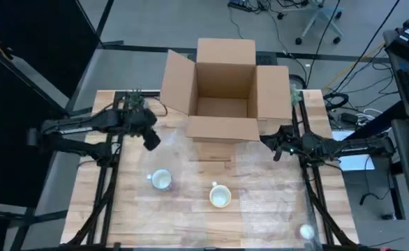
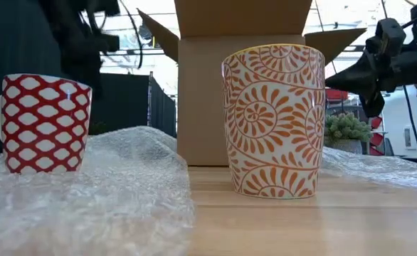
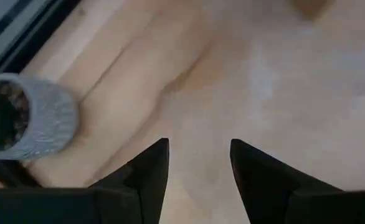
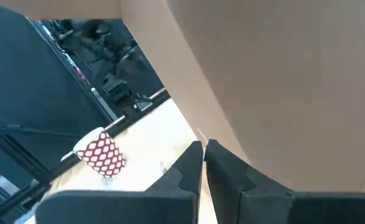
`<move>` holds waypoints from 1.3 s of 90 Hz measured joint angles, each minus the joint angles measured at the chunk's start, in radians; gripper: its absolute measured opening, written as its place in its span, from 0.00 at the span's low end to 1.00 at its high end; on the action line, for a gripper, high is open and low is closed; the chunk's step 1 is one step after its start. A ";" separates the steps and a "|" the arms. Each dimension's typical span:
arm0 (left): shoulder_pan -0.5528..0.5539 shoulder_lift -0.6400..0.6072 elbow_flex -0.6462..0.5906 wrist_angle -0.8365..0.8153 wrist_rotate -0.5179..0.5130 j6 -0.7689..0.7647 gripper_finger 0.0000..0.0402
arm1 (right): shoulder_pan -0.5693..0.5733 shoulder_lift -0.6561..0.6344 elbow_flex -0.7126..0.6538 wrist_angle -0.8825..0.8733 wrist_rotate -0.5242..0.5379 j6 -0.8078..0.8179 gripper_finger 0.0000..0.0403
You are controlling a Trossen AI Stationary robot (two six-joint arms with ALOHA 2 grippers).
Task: Wrap mug
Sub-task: Wrap the red mug with the bubble wrap
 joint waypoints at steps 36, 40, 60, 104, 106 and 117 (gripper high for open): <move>0.307 0.240 -0.046 0.196 0.240 0.215 0.40 | 0.000 0.065 0.000 -0.007 -0.004 -0.010 0.22; 0.318 0.271 -0.046 0.217 0.262 0.228 0.40 | 0.000 0.070 0.000 -0.007 -0.004 -0.010 0.23; 0.350 0.402 -0.046 0.275 0.321 0.267 0.40 | 0.000 0.091 0.000 -0.008 -0.004 -0.032 0.25; 0.365 0.525 -0.038 0.296 0.359 0.345 0.13 | 0.000 0.099 0.000 0.031 0.001 -0.146 0.25; 0.365 0.521 -0.036 0.293 0.360 0.345 0.08 | 0.000 0.099 0.000 0.032 0.001 -0.146 0.25; 0.362 0.459 -0.013 0.259 0.370 0.341 0.02 | 0.000 0.099 0.000 0.032 0.001 -0.146 0.25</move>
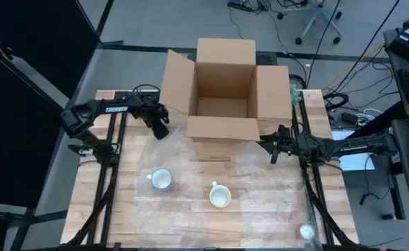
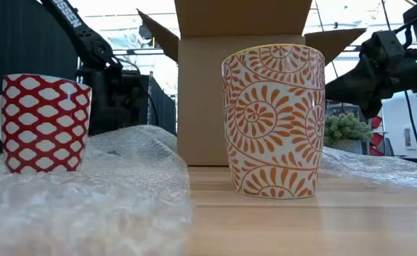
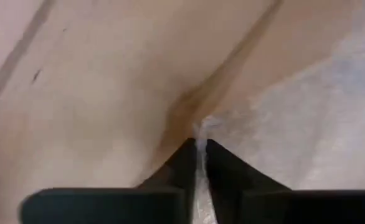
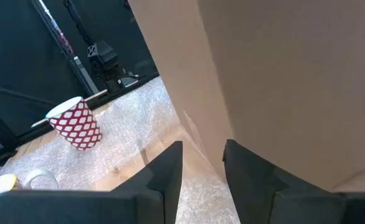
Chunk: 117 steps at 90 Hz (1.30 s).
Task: Wrap mug
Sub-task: Wrap the red mug with the bubble wrap
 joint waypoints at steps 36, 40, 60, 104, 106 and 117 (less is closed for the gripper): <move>-0.076 -0.405 0.063 -0.231 -0.082 -0.074 0.00 | 0.000 0.000 0.000 0.050 0.000 -0.018 0.25; -0.089 -0.450 0.063 -0.236 -0.081 -0.081 0.00 | 0.000 0.000 0.000 0.074 0.000 -0.028 0.25; -0.162 -0.647 0.063 -0.249 -0.081 -0.084 0.00 | 0.000 0.000 0.000 0.202 -0.005 -0.068 0.25; -0.416 -0.886 0.064 -0.223 -0.032 -0.254 0.00 | 0.003 0.000 0.110 0.321 -0.141 -0.027 0.25; -0.429 -0.892 0.064 -0.218 -0.026 -0.262 0.00 | 0.003 0.000 0.124 0.304 -0.149 -0.016 0.25; -0.499 -0.917 0.064 -0.157 0.016 -0.267 0.00 | 0.006 0.000 0.214 0.186 -0.208 0.009 0.25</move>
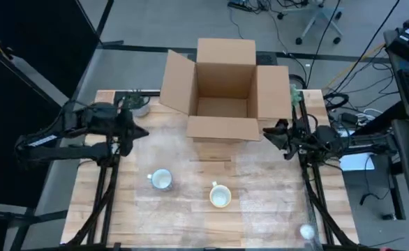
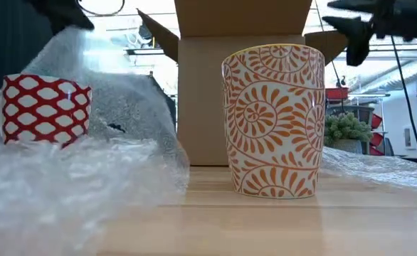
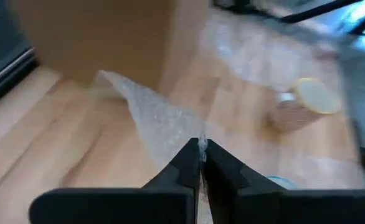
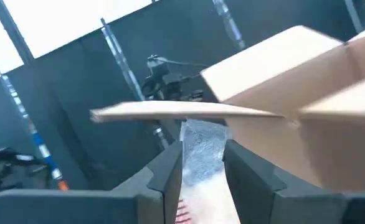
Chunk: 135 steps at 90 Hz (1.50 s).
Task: Wrap mug
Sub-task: Wrap the red mug with the bubble wrap
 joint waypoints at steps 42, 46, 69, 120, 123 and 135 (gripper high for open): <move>-0.250 0.000 0.000 0.070 0.068 -0.057 0.00 | 0.149 0.081 0.198 -0.118 -0.003 -0.073 0.25; -0.274 0.000 0.000 0.070 0.069 -0.078 0.00 | 0.154 0.089 0.206 -0.122 -0.002 -0.075 0.25; -0.409 0.011 0.000 0.110 0.080 -0.178 0.00 | 0.162 0.117 0.228 -0.129 0.000 -0.076 0.25; -0.575 0.021 -0.017 -0.027 0.035 -0.376 0.00 | 0.210 0.272 0.354 -0.129 0.000 -0.047 0.25; -0.581 0.015 -0.017 -0.027 0.026 -0.387 0.00 | 0.220 0.287 0.366 -0.128 0.004 -0.047 0.25; -0.621 -0.021 -0.017 -0.010 0.000 -0.395 0.00 | 0.268 0.355 0.415 -0.127 0.052 -0.059 0.25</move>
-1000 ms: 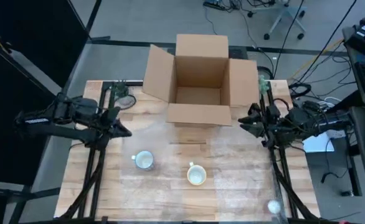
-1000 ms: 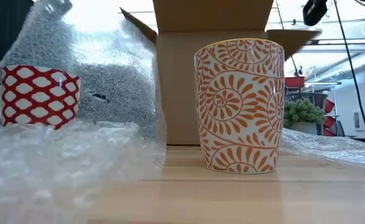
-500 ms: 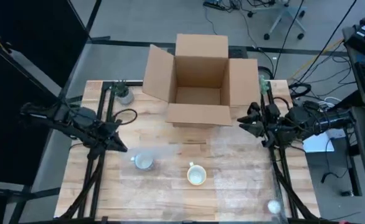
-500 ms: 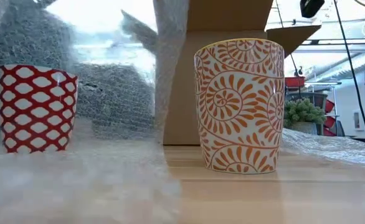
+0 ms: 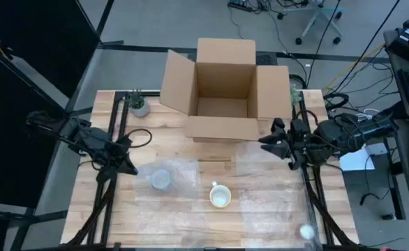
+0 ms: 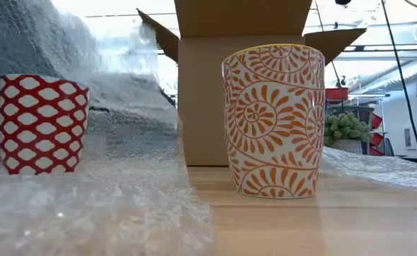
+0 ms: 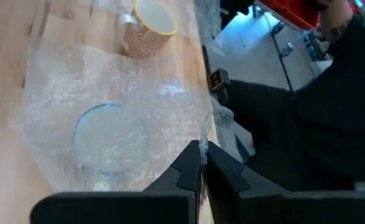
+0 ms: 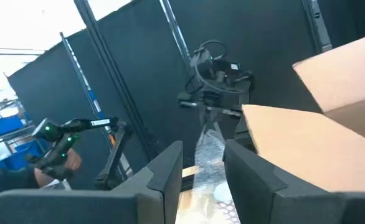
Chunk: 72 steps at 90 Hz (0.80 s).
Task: Wrap mug
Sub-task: Wrap the red mug with the bubble wrap
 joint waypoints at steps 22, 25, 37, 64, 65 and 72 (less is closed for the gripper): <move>-0.077 -0.018 0.000 0.026 -0.017 -0.049 0.00 | 0.070 0.160 0.089 0.001 0.046 -0.021 0.25; -0.090 -0.011 0.000 0.019 -0.017 -0.049 0.00 | 0.078 0.188 0.103 0.001 0.066 -0.021 0.25; -0.139 0.031 0.000 -0.016 -0.017 -0.050 0.00 | 0.115 0.313 0.174 -0.001 0.149 -0.046 0.25; -0.204 0.137 0.000 -0.060 -0.034 -0.049 0.00 | 0.165 0.647 0.426 -0.012 0.214 -0.171 0.25; -0.206 0.141 0.000 -0.060 -0.035 -0.049 0.00 | 0.167 0.661 0.438 -0.017 0.214 -0.177 0.25; -0.216 0.165 0.000 -0.059 -0.036 -0.043 0.00 | 0.175 0.732 0.521 -0.068 0.239 -0.225 0.25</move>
